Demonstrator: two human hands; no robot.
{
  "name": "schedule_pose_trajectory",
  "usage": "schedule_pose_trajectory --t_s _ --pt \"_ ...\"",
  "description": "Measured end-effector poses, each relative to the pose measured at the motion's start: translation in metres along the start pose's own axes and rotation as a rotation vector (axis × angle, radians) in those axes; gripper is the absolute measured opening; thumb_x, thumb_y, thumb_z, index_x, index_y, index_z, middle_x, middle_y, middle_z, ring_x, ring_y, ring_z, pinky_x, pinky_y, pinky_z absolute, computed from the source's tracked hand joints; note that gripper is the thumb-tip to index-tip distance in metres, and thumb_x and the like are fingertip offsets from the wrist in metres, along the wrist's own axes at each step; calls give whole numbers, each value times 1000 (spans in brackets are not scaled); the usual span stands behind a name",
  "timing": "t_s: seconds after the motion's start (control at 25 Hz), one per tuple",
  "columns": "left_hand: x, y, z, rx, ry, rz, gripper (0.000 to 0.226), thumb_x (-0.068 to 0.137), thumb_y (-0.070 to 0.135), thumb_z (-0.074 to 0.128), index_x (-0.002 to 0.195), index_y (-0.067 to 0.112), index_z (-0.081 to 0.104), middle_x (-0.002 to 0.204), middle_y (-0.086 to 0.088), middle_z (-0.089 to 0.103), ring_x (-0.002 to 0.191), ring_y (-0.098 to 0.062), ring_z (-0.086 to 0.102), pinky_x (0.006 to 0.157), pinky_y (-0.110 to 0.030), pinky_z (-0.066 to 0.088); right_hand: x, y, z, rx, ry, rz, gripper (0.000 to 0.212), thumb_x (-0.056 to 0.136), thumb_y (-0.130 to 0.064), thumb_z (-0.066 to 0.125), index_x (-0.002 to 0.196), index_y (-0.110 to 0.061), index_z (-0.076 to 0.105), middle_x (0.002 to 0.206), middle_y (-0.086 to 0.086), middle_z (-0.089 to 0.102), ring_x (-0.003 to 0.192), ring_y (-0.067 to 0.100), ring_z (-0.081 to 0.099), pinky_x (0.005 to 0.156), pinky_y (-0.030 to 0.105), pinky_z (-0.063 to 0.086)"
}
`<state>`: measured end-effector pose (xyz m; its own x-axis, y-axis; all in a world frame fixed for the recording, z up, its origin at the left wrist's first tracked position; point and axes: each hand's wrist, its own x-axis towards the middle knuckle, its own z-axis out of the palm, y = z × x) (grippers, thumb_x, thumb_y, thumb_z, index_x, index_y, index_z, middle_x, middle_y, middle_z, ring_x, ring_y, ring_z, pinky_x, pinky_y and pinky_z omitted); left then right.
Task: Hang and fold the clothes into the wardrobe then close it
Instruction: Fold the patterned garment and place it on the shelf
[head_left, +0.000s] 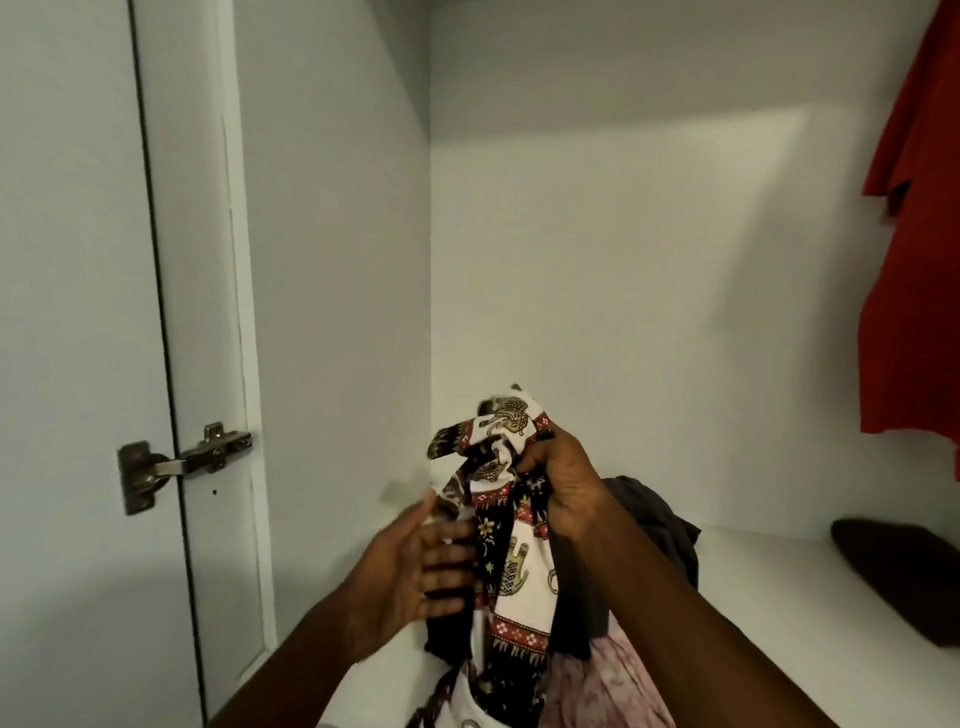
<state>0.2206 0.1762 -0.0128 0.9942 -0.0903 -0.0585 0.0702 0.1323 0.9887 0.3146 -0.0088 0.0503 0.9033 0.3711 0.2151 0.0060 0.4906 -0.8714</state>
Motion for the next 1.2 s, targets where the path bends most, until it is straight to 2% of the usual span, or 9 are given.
schedule_pose_trajectory --t_s 0.12,0.28,0.4,0.52,0.68,0.84,0.92,1.08,1.2 --pt "-8 33 4 -292 33 127 71 92 67 45 117 9 77 116 -19 74 94 -31 74 82 -43 57 -33 -8 33 -261 -288 -124 66 61 26 44 116 1 72 108 22 74 100 38 70 89 47 58" --pt "-16 92 31 -352 62 320 48 103 30 48 80 4 81 78 -13 74 61 -20 72 59 -27 59 -74 -3 46 -752 -458 -240 56 75 12 65 120 -21 72 115 2 76 110 21 71 95 36 57" --pt "-25 121 50 -243 106 528 32 96 3 54 123 3 70 95 -21 75 75 -27 73 64 -32 61 -97 -13 43 -552 -402 -149 51 81 -9 70 130 -19 63 122 9 71 111 27 68 96 43 55" --pt "-42 129 79 -95 163 712 48 89 -14 50 126 11 69 104 -19 77 93 -31 76 77 -36 63 -119 -44 43 -268 -292 -58 57 82 -36 70 136 -21 56 115 8 70 97 24 70 78 39 58" --pt "-60 125 113 216 244 933 51 91 -11 59 129 22 67 116 2 76 109 -14 73 91 -31 60 -153 -59 46 -506 -305 -110 39 93 -11 72 130 -17 59 121 8 73 114 27 69 100 44 56" --pt "-79 121 130 97 180 819 57 89 -14 59 131 24 64 111 -1 77 105 -20 73 86 -34 61 -171 -53 37 -521 -25 -140 39 82 3 61 118 -11 65 109 9 76 113 32 69 99 47 55" --pt "-85 119 130 -189 107 662 63 85 -19 52 133 20 64 109 -11 75 99 -30 72 80 -41 61 -181 -59 21 -256 -92 -55 58 68 -7 61 125 -1 63 117 19 71 111 42 66 101 55 51" --pt "-97 105 136 -350 -249 444 49 82 2 70 131 5 68 120 -24 68 107 -37 66 104 -48 52 -205 -80 7 214 -137 15 42 93 -40 60 122 -11 68 120 20 68 101 36 67 89 49 53" --pt "-103 75 148 -151 -243 489 45 64 -1 58 105 -8 74 98 -23 73 85 -31 72 78 -33 61 -214 -90 7 211 35 -153 17 97 -6 58 110 -6 69 96 12 77 85 27 76 70 40 63"
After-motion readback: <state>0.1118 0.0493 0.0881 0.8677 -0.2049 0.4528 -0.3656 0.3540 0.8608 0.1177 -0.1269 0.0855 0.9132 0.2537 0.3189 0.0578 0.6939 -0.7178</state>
